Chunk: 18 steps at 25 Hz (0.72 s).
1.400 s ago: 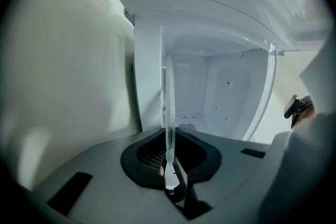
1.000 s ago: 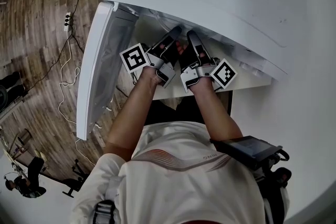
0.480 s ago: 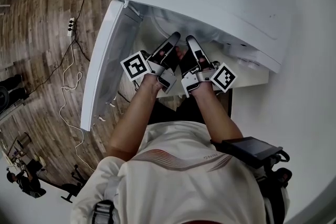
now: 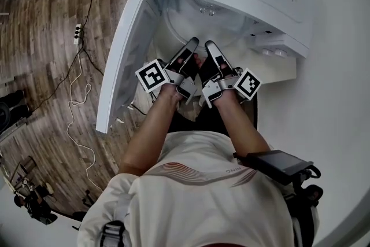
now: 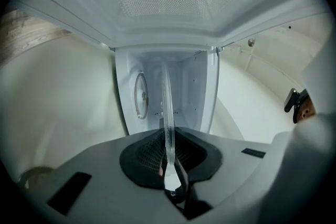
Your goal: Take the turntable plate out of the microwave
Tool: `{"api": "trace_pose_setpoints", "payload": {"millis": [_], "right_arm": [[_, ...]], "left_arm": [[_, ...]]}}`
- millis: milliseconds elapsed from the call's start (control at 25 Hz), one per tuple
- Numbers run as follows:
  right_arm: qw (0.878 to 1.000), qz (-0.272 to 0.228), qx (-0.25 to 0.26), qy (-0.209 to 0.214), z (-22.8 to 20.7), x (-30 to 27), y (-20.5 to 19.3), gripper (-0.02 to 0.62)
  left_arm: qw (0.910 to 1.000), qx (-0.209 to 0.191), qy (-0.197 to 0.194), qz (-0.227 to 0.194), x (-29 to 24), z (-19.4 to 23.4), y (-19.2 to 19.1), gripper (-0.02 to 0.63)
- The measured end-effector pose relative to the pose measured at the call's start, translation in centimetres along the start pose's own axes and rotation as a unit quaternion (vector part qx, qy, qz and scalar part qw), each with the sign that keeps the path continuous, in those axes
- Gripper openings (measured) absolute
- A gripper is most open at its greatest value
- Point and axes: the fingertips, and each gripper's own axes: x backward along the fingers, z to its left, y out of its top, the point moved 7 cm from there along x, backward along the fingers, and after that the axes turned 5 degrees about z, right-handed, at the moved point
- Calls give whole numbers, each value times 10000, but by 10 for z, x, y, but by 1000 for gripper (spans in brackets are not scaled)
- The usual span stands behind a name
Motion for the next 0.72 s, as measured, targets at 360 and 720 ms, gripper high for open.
{"api": "trace_pose_setpoints", "payload": {"millis": [360, 720], "right_arm": [[9999, -131, -84, 61, -3, 5, -4, 35], [9996, 218, -141, 88, 0, -3, -1, 35]], "left_arm": [[9998, 23, 81, 164, 2, 1, -3, 51], [9997, -34, 154, -170, 6, -3, 0, 51]]}}
